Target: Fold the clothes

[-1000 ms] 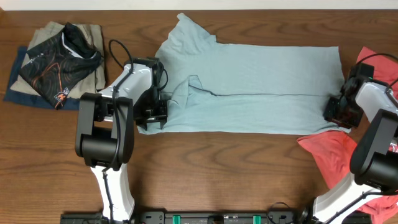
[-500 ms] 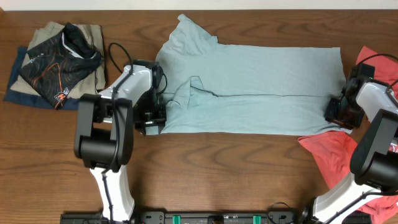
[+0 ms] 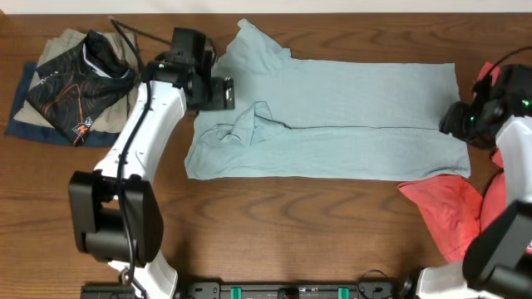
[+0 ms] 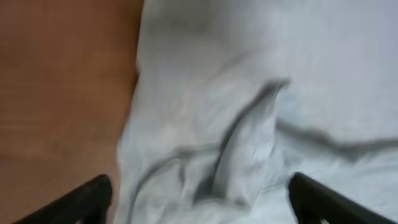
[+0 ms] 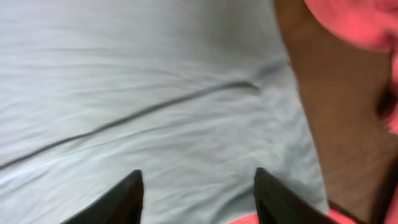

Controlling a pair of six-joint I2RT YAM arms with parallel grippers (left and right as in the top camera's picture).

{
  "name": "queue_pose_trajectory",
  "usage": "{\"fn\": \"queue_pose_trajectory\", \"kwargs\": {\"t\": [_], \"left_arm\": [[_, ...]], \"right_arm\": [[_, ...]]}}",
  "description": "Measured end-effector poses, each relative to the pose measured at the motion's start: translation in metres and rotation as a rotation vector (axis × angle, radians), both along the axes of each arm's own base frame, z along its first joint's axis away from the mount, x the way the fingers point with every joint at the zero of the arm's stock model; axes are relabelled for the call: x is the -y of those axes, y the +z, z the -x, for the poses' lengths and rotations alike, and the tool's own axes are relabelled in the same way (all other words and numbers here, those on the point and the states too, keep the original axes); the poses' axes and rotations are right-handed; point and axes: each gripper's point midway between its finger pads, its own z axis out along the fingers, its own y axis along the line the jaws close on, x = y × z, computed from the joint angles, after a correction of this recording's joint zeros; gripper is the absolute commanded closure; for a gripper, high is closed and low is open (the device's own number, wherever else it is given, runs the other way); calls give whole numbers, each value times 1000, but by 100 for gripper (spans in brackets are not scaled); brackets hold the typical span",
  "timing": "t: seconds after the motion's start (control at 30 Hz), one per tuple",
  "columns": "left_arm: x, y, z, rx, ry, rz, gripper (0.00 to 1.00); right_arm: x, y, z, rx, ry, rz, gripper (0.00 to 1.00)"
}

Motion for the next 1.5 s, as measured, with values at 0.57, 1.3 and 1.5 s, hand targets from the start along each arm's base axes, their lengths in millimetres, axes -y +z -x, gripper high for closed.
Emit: {"fn": "queue_pose_trajectory", "kwargs": {"t": [0.57,1.3,1.5], "left_arm": [[15,-27,-99,309,-124,-31,5],[-27,-83,77,-489,-28,-119,16],[-39,-80,95,-571,26,-121,16]], "right_arm": [[-57,17,-11,68,189,-72,36],[-53,9,5,-12,172,-51,35],[-52,8,8,-23,169,-48,35]]}}
